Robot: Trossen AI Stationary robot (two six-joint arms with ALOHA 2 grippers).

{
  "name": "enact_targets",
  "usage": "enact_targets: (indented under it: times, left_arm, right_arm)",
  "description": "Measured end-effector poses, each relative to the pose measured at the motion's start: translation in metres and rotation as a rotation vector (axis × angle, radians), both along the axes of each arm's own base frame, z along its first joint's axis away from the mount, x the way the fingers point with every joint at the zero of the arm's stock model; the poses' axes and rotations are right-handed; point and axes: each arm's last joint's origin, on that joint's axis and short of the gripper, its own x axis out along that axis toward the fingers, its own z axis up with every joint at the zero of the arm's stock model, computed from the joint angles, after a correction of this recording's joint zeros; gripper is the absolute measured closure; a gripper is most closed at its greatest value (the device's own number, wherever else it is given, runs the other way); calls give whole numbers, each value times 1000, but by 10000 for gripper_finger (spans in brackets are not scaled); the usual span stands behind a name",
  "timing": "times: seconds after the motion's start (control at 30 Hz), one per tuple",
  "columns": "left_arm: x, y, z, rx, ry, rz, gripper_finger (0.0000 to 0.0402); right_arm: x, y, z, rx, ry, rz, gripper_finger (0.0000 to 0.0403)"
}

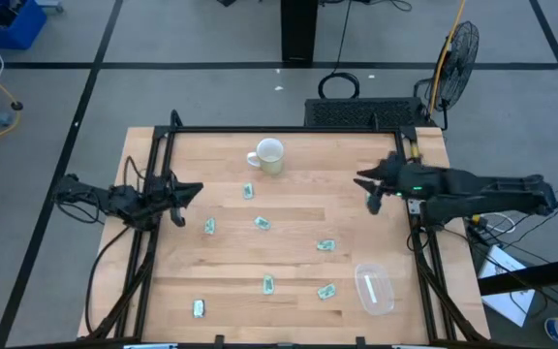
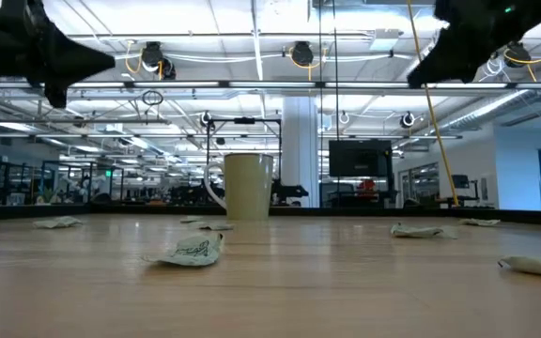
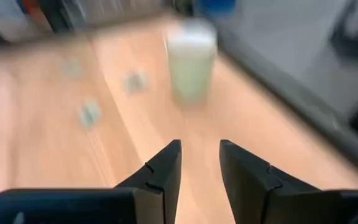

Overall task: Pick and place Stevia / Truvia into bins
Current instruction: Put the stevia packet into the transparent bin

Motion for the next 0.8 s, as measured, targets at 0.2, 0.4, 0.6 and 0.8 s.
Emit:
enact_targets:
  times: [0.2,0.4,0.6,0.8]
  left_arm:
    - [-1,4,32,20,83,41,371]
    - [14,6,61,55,192,134,371]
    - [34,10,66,133,315,248,371]
    - [50,13,55,148,412,285,371]
  right_arm:
    - [12,-1,-30,127,336,-141,300]
    - [7,-3,-62,194,476,-357,300]
    - [1,-3,-97,245,443,-455,300]
    - [-7,-4,-130,250,384,-479,300]
